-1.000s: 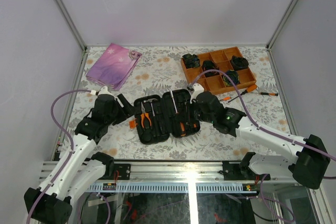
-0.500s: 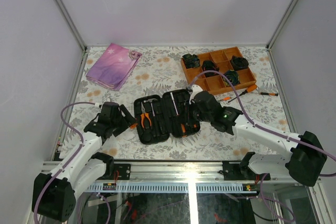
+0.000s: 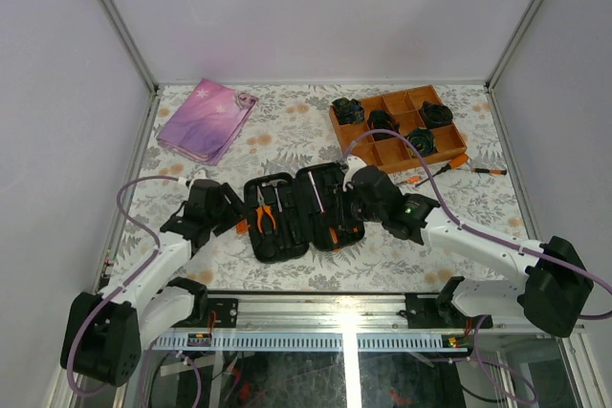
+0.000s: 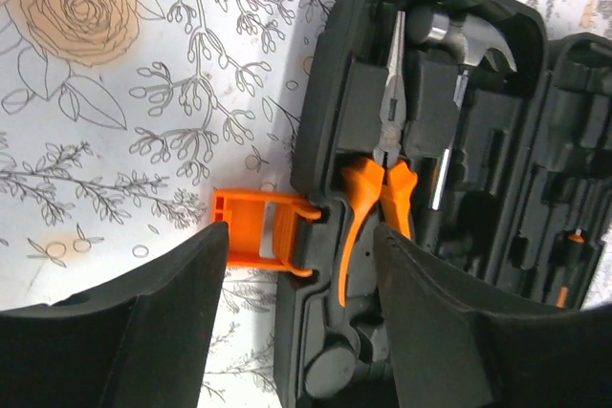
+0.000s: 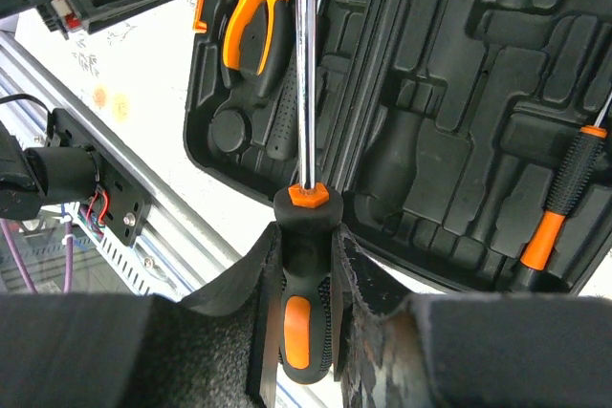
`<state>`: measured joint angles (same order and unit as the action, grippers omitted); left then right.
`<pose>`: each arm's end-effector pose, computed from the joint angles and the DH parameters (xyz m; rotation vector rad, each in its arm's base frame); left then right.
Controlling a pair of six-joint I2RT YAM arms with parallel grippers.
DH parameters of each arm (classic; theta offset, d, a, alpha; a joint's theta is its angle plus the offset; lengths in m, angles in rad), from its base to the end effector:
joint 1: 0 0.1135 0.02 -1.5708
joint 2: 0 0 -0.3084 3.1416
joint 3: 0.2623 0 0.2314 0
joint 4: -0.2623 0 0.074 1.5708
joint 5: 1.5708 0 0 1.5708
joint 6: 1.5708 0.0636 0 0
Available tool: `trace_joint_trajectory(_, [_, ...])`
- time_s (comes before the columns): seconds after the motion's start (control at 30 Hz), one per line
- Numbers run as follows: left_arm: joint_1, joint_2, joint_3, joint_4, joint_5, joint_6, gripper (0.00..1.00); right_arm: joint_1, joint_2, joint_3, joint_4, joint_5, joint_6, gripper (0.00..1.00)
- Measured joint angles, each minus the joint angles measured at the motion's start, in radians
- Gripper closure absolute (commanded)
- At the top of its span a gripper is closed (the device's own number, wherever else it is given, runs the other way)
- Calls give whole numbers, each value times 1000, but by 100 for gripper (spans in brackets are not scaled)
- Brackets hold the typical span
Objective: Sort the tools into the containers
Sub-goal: Place the screwdriver in the storage box.
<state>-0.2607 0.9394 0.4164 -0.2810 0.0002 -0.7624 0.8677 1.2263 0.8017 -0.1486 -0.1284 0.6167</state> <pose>0.1517 -0.0405 0.2037 -0.6031 2.3542 -0.4801 0.1615 0.2031 0.2920 -0.3695 2.2821 0.9602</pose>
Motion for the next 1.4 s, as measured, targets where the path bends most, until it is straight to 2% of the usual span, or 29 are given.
trace_joint_trajectory(0.1, [1,61,0,44,-11,12,50,0,1,0,-2,-11,-1,100])
trace_joint_trajectory(0.37, [1,172,0,181,-8,40,56,0,3,0,-5,-37,-1,100])
trace_joint_trajectory(0.5, [1,207,2,216,-8,51,63,0,4,0,-5,-48,-1,100])
trace_joint_trajectory(0.7, [1,254,3,257,-9,61,78,0,4,0,-5,-50,-2,100])
trace_joint_trajectory(1.0, [1,268,3,290,8,58,94,0,4,0,-5,-46,-7,100])
trace_joint_trajectory(1.23, [-7,240,-39,328,28,6,98,-2,4,0,-29,-14,-8,100])
trace_joint_trajectory(1.4, [-63,189,-78,332,17,-49,98,-14,5,0,-51,6,-8,100])
